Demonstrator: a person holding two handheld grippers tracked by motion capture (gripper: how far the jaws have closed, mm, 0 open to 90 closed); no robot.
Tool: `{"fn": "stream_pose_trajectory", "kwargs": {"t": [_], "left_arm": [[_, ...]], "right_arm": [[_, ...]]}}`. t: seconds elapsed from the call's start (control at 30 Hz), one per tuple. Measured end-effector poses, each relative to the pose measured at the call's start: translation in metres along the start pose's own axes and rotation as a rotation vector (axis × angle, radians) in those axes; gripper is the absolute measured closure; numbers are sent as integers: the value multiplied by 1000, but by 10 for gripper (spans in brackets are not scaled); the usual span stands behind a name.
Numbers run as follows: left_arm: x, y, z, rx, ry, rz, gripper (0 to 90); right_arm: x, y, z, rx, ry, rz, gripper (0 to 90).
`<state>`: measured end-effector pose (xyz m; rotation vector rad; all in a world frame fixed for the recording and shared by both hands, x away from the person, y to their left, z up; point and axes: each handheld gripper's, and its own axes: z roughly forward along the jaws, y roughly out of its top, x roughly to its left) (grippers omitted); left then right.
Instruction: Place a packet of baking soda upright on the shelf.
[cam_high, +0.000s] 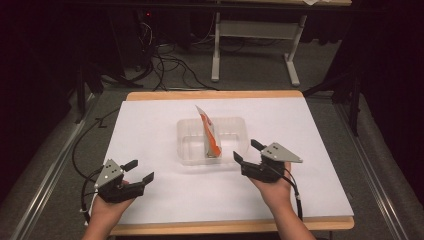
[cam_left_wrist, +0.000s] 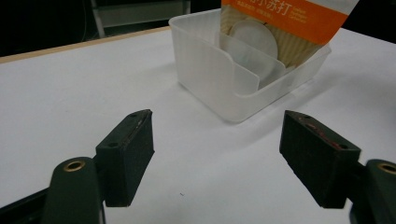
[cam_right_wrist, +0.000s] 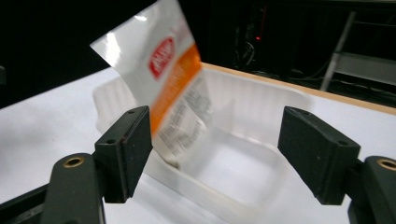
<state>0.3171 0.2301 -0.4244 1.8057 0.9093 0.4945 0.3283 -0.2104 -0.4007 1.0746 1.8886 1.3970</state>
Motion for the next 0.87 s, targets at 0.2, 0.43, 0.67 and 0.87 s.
{"fn": "stream_pose_trajectory", "kwargs": {"t": [0.2, 0.43, 0.67, 0.87], "left_arm": [[4, -2, -1, -2, 18, -24, 266], [4, -4, -1, -11, 45, -37, 262], [0, -5, 4, 12, 62, -26, 242], [-1, -6, 4, 15, 67, -23, 242]], "right_arm": [[-44, -18, -52, 26, -129, 2, 281], [-68, -36, -88, 14, -217, -15, 286], [-71, -39, -85, 21, -166, 14, 273], [-69, -38, -85, 16, -168, 4, 273]]}}
